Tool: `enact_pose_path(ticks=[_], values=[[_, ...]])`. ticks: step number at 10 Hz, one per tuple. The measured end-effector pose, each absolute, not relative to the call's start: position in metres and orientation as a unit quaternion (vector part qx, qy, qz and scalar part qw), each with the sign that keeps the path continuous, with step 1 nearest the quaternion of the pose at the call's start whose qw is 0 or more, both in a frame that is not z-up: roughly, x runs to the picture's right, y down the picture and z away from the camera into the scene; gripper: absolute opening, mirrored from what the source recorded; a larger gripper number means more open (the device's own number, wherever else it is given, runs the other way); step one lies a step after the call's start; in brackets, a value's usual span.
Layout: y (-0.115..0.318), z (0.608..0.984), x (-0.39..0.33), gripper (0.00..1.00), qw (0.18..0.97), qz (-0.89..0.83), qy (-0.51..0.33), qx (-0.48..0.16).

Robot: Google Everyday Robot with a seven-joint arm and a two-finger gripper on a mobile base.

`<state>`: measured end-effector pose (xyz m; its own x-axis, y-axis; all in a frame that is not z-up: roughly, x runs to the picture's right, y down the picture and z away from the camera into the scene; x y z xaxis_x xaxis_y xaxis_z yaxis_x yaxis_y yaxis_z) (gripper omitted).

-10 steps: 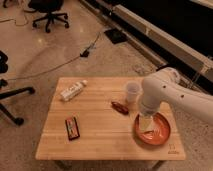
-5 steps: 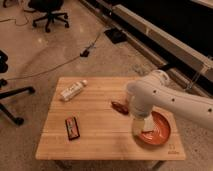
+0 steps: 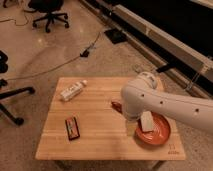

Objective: Push the eraser across the table

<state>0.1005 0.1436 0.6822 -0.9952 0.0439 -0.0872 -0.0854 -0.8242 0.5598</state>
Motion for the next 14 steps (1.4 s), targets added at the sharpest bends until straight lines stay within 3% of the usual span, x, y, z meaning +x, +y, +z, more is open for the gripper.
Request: enact_pose_path(ticks=[14], values=[[0.157,0.692,0.038,0.80,0.103,0.945,0.308,-0.031]])
